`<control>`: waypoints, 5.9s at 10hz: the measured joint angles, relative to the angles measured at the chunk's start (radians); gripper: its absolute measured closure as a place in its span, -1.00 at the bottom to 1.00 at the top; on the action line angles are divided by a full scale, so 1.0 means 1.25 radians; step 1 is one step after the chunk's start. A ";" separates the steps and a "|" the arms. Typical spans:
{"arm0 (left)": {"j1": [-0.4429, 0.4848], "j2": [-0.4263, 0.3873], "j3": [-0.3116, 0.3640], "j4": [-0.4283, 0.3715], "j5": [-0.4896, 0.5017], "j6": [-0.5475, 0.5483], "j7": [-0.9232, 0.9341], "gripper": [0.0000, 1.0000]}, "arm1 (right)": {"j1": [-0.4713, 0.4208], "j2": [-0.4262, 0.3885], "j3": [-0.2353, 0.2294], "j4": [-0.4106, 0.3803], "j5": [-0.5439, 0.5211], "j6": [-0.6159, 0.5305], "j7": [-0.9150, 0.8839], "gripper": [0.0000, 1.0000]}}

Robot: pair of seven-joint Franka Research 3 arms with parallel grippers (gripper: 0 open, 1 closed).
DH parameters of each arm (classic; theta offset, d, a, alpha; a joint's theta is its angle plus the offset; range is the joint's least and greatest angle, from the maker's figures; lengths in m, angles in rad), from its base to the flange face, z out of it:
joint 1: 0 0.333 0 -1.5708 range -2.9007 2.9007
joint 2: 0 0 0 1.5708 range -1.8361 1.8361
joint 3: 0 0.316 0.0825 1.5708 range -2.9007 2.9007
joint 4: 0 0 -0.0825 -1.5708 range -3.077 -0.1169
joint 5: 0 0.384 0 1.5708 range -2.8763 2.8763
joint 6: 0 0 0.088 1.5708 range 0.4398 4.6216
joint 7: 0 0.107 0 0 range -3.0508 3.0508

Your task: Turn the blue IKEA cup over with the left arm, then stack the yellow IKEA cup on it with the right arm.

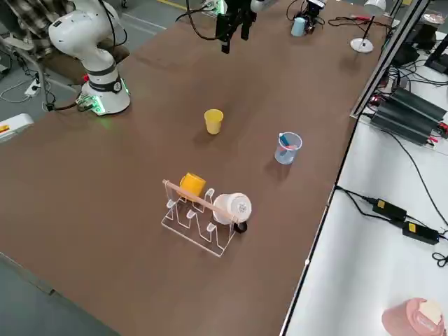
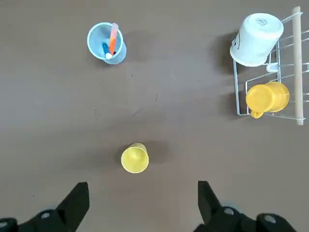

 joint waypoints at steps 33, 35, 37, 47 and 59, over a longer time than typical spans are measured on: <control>-0.234 -0.505 -0.083 -0.226 0.002 0.333 -0.203 -0.37 | -0.004 0.000 -0.007 -0.016 0.000 0.004 -0.031 -0.99; -0.306 -0.548 -0.083 -0.208 0.084 0.377 -0.342 -0.37 | -0.012 0.000 -0.008 -0.016 0.000 0.004 -0.039 -0.99; -0.378 -0.559 -0.084 -0.144 0.201 0.393 -0.559 -0.37 | -0.018 0.000 -0.008 -0.016 0.000 0.004 -0.046 -0.99; -0.731 -0.517 -0.092 -0.061 0.919 0.536 -1.281 -0.37 | -0.021 0.000 -0.009 -0.016 0.000 0.003 -0.051 -0.99; -1.184 -0.120 0.056 0.283 1.297 0.171 -1.495 -0.37 | -0.021 0.000 -0.008 -0.017 0.000 -0.001 -0.054 -0.99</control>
